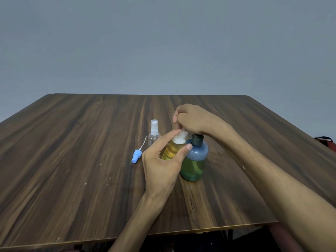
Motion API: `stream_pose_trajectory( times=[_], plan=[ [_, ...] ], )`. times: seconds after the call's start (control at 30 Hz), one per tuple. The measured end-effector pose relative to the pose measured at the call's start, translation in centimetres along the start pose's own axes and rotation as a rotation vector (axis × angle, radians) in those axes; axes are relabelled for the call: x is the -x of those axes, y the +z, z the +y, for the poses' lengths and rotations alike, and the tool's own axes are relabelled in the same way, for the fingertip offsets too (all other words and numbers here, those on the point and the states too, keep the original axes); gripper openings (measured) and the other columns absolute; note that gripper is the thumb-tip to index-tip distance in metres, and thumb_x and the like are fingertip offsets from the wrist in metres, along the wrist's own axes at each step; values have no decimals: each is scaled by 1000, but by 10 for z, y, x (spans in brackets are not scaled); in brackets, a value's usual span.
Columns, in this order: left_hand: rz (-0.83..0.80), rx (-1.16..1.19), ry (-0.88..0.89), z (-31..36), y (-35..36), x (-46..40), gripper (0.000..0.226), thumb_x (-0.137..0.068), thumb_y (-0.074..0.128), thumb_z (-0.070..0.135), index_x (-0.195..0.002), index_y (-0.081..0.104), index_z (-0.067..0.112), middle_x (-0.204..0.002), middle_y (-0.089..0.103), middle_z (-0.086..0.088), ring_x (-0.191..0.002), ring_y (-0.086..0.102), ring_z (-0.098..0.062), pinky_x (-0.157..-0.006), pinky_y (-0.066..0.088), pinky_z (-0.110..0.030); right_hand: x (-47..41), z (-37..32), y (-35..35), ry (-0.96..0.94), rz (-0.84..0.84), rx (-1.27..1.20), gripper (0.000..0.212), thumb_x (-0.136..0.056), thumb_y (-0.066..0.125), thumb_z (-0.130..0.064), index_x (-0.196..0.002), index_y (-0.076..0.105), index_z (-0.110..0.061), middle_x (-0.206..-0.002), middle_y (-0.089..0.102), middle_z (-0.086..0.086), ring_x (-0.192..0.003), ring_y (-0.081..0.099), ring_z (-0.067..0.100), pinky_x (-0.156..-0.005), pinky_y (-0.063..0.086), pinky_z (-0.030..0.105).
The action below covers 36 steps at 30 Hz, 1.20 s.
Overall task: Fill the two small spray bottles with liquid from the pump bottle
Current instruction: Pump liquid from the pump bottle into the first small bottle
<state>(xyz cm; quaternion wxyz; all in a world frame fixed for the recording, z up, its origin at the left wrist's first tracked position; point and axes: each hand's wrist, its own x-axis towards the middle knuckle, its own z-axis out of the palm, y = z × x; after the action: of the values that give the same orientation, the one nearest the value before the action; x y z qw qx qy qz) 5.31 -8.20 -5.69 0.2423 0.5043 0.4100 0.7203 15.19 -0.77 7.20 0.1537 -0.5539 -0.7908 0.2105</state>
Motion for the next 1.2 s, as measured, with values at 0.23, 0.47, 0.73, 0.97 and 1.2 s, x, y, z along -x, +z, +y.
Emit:
stream_pose_trajectory(
  times=[0.23,0.47,0.73,0.97,1.2],
  plan=[
    [-2,11,-6,3,1,0,44,-78,93,7,-117,80,21,-108,81,8,-106,76,-12,-94,60,-28,1,-1,1,15,-41,-3,26,-93,41,-12,-95,67,-16,-98,75,5,-90,66,24,-87,55,45],
    [0,7,-19,5,1,0,45,-77,93,8,-116,79,25,-109,81,8,-106,76,-12,-94,61,-29,0,-1,0,5,-41,3,27,-95,41,-12,-100,67,-12,-94,73,2,-91,66,25,-86,55,42],
    [-9,-4,-35,1,0,0,44,-78,93,8,-120,79,15,-110,81,5,-108,76,-16,-96,62,-38,1,-1,1,1,-42,27,26,-93,41,-14,-101,67,-12,-100,74,8,-95,68,28,-88,55,47],
    [-6,-10,-22,1,0,-1,44,-78,93,9,-120,80,15,-109,81,5,-106,77,-17,-95,62,-38,2,-3,-1,-2,-37,0,27,-92,41,-15,-100,66,-12,-96,75,5,-93,67,26,-83,54,42],
    [-1,5,-21,2,0,0,43,-78,93,9,-119,80,16,-110,81,8,-108,76,-15,-96,61,-32,3,-3,-4,-23,-10,-21,25,-95,40,-11,-99,65,-14,-95,77,3,-83,63,16,-72,51,37]
  ],
)
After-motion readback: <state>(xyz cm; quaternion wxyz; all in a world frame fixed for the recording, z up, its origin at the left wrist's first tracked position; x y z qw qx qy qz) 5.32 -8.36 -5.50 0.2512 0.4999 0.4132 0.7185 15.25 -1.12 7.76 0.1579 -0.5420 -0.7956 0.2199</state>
